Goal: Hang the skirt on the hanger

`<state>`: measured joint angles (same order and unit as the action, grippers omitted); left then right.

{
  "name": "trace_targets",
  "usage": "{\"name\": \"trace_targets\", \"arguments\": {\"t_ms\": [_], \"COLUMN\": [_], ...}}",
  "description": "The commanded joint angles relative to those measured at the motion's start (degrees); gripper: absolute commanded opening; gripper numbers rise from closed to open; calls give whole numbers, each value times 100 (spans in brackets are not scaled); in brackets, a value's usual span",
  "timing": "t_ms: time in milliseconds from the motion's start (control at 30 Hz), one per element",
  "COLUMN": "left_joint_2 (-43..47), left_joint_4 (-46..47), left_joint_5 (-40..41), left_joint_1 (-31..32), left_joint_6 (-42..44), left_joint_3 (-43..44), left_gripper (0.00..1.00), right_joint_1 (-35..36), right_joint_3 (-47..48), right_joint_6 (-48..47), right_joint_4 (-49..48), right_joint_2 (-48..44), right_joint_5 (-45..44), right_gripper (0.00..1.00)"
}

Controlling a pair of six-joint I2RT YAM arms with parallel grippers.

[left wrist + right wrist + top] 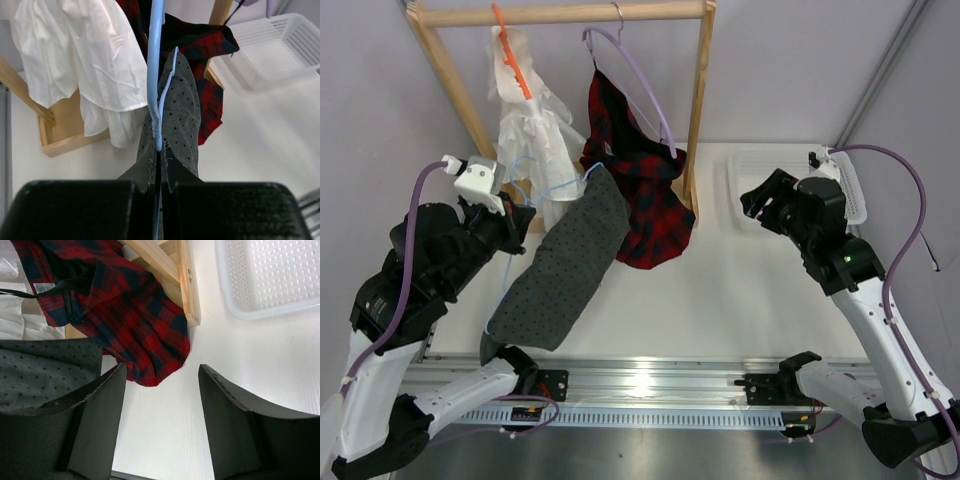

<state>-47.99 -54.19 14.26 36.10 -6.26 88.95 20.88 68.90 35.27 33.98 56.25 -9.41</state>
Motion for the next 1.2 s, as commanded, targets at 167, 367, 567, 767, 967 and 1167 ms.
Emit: {"name": "trace_targets", "arguments": {"t_ms": [167,367,567,767,967,1167], "left_joint_2": [-27,-26,18,-123,-614,-1072], "left_joint_4": [981,1166,1201,1569,1991,2352], "left_joint_5": [1175,1359,1571,763,1244,1579], "left_joint_1": [20,12,20,11,20,11], "left_joint_6": [-305,-358,-402,-332,-385,-113], "left_joint_3": [281,219,193,185,281,570], "left_gripper": [0,0,0,0,0,0], "right_joint_1": [-6,179,539,619,619,601], "right_joint_3": [281,641,888,949,1055,1099], "right_joint_6": [-90,-204,-257,-283,-345,-415], "right_joint_4": [-181,-137,-102,-119,-58,4], "right_joint_2": [114,360,598,642,686,686], "right_joint_5": [167,229,80,36,18,18], "right_gripper": [64,63,63,63,63,63]}}
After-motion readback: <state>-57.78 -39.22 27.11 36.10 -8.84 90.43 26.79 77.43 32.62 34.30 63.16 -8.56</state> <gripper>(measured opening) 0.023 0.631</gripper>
